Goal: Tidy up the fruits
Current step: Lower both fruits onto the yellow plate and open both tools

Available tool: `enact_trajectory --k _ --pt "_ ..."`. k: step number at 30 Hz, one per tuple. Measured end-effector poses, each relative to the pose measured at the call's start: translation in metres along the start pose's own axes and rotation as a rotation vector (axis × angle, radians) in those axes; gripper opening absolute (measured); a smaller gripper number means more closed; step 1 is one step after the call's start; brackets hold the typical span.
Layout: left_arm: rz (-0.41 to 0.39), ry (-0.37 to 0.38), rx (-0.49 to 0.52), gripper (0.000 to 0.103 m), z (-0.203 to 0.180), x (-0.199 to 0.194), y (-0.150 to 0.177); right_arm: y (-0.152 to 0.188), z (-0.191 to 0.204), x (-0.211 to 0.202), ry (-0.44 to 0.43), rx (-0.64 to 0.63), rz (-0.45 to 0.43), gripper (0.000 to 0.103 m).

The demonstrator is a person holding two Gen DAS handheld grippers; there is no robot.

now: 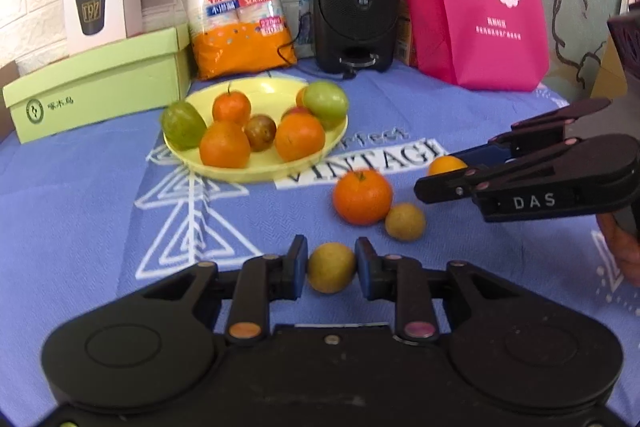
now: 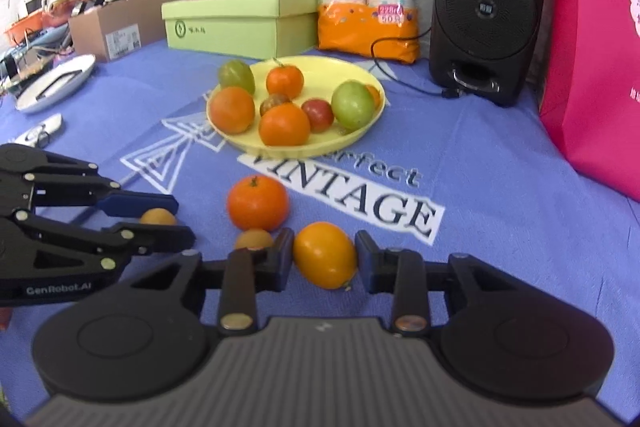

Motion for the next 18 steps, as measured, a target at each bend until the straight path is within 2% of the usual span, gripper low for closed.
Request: enact_trajectory --k 10,14,18 --pt "-0.041 -0.073 0.064 0.026 0.027 0.004 -0.057 -0.057 0.009 0.005 -0.039 -0.030 -0.059 0.032" --pt "-0.044 -0.091 0.063 0.026 0.046 0.023 -0.084 -0.093 0.009 0.022 -0.035 -0.045 -0.079 0.032" --pt "-0.016 -0.114 0.079 0.026 0.060 0.051 -0.103 -0.125 0.006 0.053 -0.039 -0.036 -0.060 0.032"
Point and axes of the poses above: each gripper's, at about its wrist camera, not at the fingertips, and x roughly the way its jaws point, z to its left, y to its underside, the point moved 1 cm from there along x, roughly the way its jaws point
